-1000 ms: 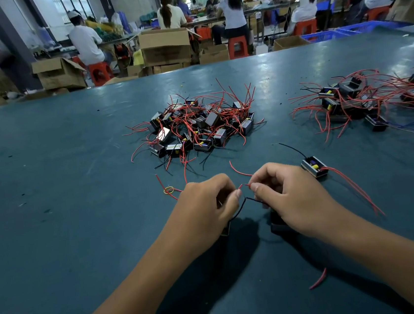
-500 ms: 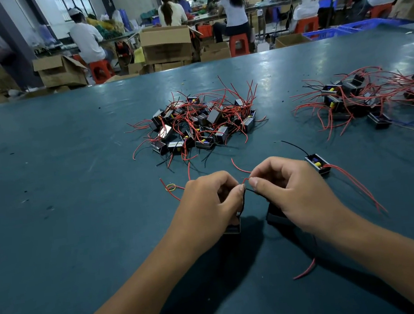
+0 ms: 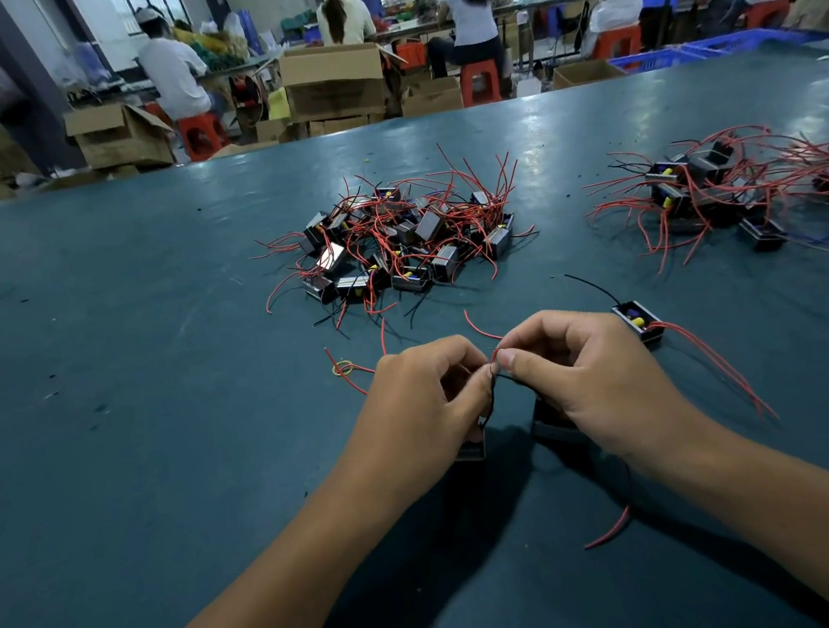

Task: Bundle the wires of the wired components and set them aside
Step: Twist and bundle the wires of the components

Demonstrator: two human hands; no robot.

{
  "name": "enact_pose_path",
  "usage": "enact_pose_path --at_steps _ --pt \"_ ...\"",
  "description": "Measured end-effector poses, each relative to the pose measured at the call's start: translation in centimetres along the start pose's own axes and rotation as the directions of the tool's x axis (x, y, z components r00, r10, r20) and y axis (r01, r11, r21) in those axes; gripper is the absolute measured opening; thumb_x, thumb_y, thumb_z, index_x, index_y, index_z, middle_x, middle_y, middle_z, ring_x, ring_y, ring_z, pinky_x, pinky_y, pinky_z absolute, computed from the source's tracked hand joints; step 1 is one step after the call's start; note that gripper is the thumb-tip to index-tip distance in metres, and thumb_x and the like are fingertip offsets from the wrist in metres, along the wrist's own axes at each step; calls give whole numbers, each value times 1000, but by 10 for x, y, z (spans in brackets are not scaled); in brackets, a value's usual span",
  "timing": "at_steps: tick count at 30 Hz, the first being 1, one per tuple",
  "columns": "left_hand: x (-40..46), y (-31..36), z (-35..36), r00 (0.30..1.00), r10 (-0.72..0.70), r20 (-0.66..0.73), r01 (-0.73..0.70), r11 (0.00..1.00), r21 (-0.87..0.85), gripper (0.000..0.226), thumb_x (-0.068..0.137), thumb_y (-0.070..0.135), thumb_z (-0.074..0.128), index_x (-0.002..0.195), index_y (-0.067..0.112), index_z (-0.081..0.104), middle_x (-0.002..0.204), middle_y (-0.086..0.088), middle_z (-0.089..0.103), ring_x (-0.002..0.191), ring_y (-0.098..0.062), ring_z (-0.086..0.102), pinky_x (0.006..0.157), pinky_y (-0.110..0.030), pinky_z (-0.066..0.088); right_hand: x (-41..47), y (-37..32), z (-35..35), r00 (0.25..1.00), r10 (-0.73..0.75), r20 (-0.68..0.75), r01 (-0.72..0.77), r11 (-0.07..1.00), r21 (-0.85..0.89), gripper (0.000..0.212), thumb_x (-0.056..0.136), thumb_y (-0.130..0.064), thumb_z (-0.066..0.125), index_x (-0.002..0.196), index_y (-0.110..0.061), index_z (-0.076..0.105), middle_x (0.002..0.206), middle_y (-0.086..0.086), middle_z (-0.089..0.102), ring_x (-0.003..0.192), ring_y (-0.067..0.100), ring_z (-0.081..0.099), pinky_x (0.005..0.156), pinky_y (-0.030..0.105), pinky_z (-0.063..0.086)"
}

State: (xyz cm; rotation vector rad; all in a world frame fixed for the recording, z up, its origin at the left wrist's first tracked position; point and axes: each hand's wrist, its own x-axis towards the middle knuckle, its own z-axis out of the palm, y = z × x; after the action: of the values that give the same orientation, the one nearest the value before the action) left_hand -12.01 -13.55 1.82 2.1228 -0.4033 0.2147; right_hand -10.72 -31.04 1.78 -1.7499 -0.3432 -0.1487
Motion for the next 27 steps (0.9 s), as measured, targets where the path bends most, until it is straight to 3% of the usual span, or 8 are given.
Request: enact_pose_path --at_steps 4,14,21,24,27 --pt "0 -1 1 1000 10 -2 -10 1000 23 16 95 15 65 80 20 67 64 5 68 48 -5 61 49 -21 52 0 -2 1 1000 12 3 -12 1000 25 13 86 -6 71 75 -13 70 57 -8 62 51 2 46 49 13 36" --pt "-1 3 0 998 56 -11 -55 996 66 10 92 15 70 82 18 72 66 8 66 52 -1 54 54 -32 53 1 3 1 999 -5 48 7 999 -38 13 88 -10 69 77 -17 67 62 -9 66 56 4 50 54 21 39" --pt "-2 10 -7 999 3 40 -4 1000 7 5 93 23 70 88 21 70 68 5 68 58 -18 66 59 -41 58 1 4 1 999 -34 40 37 997 -67 13 88 -10 68 78 -17 66 62 5 62 58 11 50 58 35 42" --pt "-1 15 -13 998 52 -42 -52 999 6 3 93 25 67 90 25 66 71 13 65 55 -12 63 56 -29 54 1 0 -2 993 -94 73 102 988 -114 10 85 -17 67 77 -19 64 58 -10 56 54 4 45 55 22 39" --pt "-1 22 -18 984 156 -87 -145 981 126 11 94 24 66 83 22 67 64 17 56 57 -3 52 55 -11 36 -3 -7 -2 979 -160 128 180 970 -164 7 84 -19 64 77 -20 64 56 -15 54 51 1 44 53 15 36"
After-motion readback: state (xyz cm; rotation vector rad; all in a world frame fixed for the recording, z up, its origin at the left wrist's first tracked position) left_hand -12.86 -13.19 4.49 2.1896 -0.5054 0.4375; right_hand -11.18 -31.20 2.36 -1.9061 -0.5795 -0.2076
